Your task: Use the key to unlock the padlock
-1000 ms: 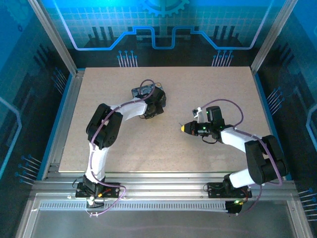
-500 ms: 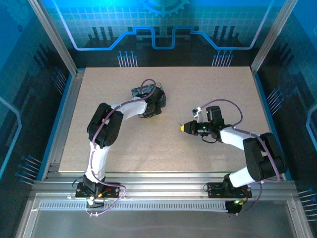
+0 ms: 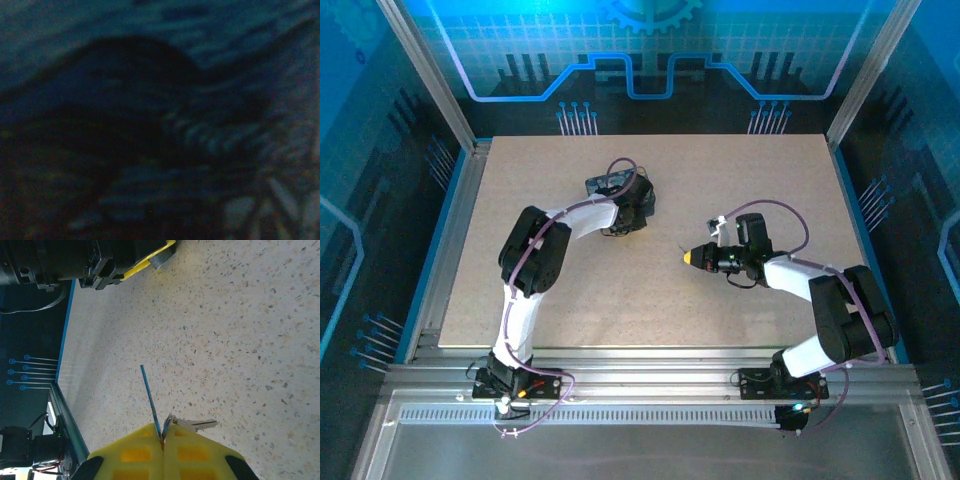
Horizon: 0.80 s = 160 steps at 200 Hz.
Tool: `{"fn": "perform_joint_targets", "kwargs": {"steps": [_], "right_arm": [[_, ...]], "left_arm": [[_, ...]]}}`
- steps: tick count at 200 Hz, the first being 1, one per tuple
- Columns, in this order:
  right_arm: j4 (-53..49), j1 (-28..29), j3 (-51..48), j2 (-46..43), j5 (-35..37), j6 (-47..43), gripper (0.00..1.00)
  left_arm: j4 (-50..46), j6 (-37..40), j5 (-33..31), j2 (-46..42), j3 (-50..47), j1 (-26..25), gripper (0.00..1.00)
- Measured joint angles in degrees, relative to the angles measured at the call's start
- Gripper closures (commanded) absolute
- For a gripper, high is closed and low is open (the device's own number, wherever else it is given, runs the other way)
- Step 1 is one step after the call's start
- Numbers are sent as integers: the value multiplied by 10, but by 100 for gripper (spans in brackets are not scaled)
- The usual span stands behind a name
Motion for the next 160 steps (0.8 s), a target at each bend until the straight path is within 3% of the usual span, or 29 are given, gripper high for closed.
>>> {"fn": "perform_joint_targets", "kwargs": {"steps": [29, 77, 108, 160], "right_arm": [[0, 0, 0, 1, 0, 0, 100], [0, 5, 0, 1, 1, 0, 100], [-1, 23, 0, 0, 8, 2, 100], [-14, 38, 0, -37, 23, 6, 100]], "left_arm": [[0, 9, 4, 0, 1, 1, 90], [-1, 12, 63, -8, -2, 7, 99], [4, -1, 157, -55, -37, 7, 100], [56, -85, 308, -158, -108, 7, 100]]}}
